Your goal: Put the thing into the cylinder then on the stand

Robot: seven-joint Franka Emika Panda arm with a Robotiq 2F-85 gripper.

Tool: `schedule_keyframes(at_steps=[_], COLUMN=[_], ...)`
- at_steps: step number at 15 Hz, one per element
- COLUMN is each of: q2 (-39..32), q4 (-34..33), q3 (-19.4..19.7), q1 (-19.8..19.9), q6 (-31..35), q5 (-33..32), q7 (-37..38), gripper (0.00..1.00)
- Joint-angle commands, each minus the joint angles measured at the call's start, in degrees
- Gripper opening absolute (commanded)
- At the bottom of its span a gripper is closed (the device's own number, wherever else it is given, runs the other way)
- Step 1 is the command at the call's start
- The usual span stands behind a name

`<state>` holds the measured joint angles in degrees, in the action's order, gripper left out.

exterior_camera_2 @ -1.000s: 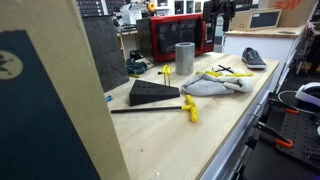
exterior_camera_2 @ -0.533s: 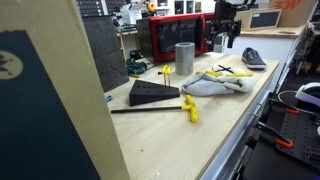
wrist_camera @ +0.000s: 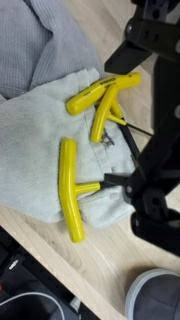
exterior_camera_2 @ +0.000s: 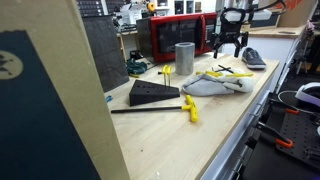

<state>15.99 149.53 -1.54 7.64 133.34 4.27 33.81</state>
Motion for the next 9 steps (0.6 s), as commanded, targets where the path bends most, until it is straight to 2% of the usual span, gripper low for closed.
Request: schedule_keyframes(at_steps=[1,9], q2=[-4.02,-11.53], q4=[-0.07,-0.51], q3=[0.73,2.96], q1=[1.57,1.36], q6=[4.21,11.89], q5=[0.37,-0.77], q7=[5.79,15.34], gripper=[1.00,1.00])
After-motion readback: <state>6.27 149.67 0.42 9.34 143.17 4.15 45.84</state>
